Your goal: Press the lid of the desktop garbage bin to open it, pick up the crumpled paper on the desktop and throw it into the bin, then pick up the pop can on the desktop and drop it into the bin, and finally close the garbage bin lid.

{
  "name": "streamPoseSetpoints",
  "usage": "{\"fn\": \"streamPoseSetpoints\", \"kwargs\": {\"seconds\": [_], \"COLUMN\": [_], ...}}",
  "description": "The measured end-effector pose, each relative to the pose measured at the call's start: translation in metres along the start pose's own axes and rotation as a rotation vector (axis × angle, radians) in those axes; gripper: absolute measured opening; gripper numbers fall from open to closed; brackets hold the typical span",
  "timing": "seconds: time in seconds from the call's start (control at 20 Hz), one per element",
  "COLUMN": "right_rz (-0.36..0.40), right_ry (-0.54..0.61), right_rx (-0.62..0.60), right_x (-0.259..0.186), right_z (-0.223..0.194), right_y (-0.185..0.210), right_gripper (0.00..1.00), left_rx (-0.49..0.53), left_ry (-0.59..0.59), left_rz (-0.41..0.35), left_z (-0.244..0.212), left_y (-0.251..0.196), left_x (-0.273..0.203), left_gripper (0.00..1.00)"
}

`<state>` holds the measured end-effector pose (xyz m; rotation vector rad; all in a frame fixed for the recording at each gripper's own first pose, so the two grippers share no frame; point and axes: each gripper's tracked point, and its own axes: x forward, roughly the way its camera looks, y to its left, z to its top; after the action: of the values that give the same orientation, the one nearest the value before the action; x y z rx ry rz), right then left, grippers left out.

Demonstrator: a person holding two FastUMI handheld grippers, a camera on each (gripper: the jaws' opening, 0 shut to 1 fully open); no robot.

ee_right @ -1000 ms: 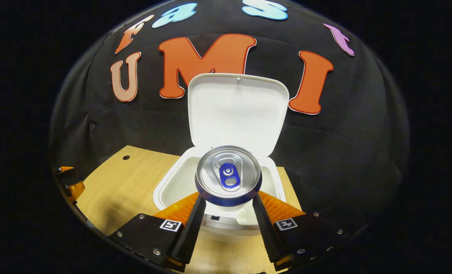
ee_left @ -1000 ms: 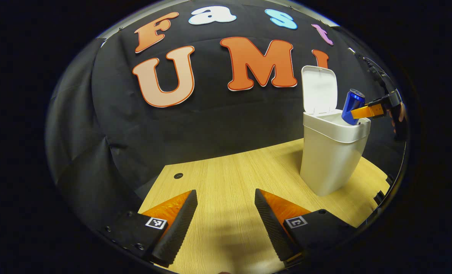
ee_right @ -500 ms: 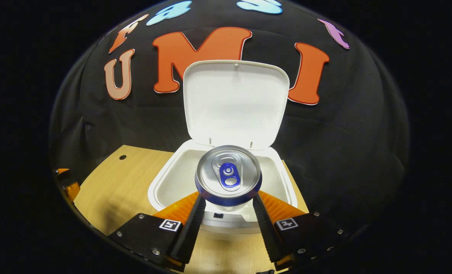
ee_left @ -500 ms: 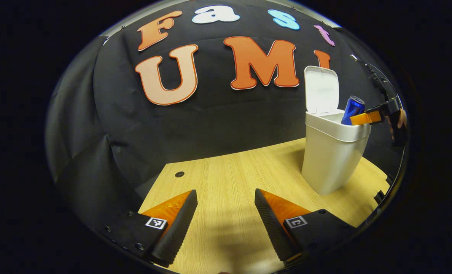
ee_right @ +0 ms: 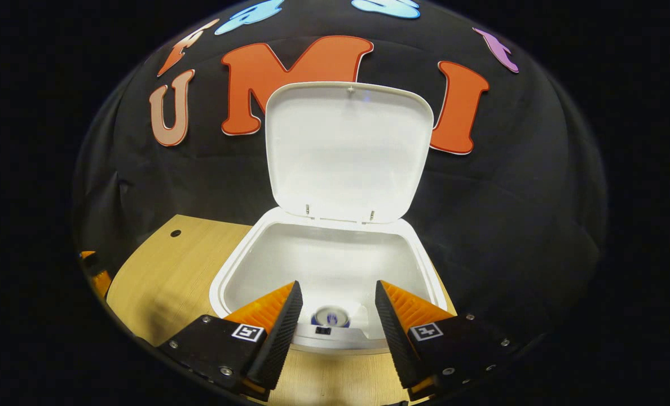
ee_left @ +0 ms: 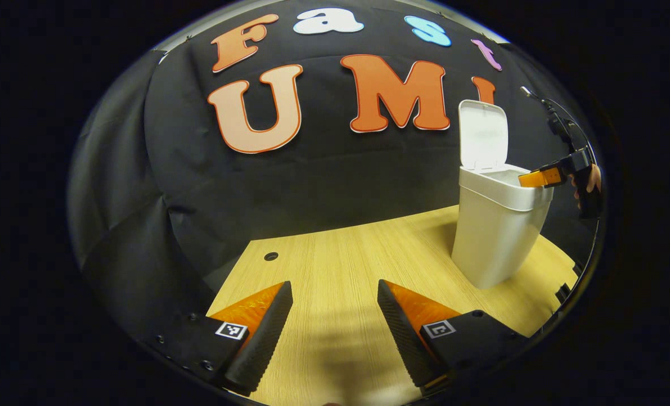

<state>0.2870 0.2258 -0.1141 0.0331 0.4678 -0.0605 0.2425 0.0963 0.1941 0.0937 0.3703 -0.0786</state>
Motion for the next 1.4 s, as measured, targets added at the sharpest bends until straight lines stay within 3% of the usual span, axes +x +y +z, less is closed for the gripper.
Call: {"fn": "streamPoseSetpoints", "kwargs": {"seconds": [0.25, 0.85, 1.4], "right_rz": [-0.005, -0.021, -0.036], "right_ry": [-0.026, -0.125, -0.183], "right_rx": [-0.006, -0.041, -0.083], "right_x": [-0.008, -0.025, -0.032], "right_z": [0.013, 0.092, 0.154], "right_y": [-0.001, -0.013, -0.021], "right_gripper": [0.79, 0.80, 0.80], "left_rx": [-0.010, -0.021, -0.044], "left_ry": [-0.003, -0.019, -0.017], "left_rz": [0.003, -0.033, -0.021], "left_z": [-0.001, 0.000, -0.004], "left_y": [0.004, -0.011, -0.007], "left_x": [-0.002, 0.000, 0.002], "left_gripper": [0.97, 0.97, 0.97]}}
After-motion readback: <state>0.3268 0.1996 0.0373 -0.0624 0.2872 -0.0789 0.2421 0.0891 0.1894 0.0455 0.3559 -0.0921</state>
